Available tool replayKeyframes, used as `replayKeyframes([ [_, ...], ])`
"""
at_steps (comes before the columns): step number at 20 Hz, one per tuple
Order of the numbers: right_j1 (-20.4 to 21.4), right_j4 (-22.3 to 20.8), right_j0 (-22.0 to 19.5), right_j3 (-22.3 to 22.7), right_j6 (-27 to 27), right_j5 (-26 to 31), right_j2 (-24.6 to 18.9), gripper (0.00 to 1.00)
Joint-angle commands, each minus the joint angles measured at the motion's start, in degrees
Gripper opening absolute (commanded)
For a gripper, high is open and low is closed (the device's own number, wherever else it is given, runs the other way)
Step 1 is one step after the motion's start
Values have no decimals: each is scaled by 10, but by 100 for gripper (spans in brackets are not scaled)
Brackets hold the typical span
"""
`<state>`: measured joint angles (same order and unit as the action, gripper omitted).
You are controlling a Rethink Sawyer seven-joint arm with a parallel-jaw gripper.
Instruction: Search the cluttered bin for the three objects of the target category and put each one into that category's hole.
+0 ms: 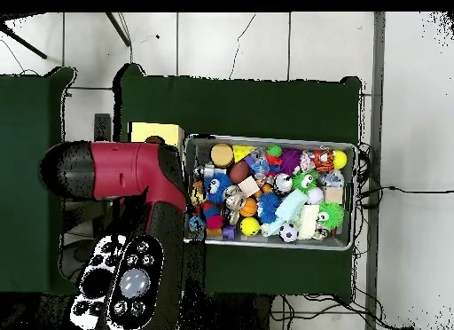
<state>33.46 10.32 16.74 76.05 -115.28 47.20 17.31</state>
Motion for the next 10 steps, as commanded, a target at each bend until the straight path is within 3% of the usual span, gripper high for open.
replayKeyframes([
  [1,-36,22,-33,17,-118,0,-34,0],
  [10,-52,11,-52,-3,-91,-11,-40,0],
])
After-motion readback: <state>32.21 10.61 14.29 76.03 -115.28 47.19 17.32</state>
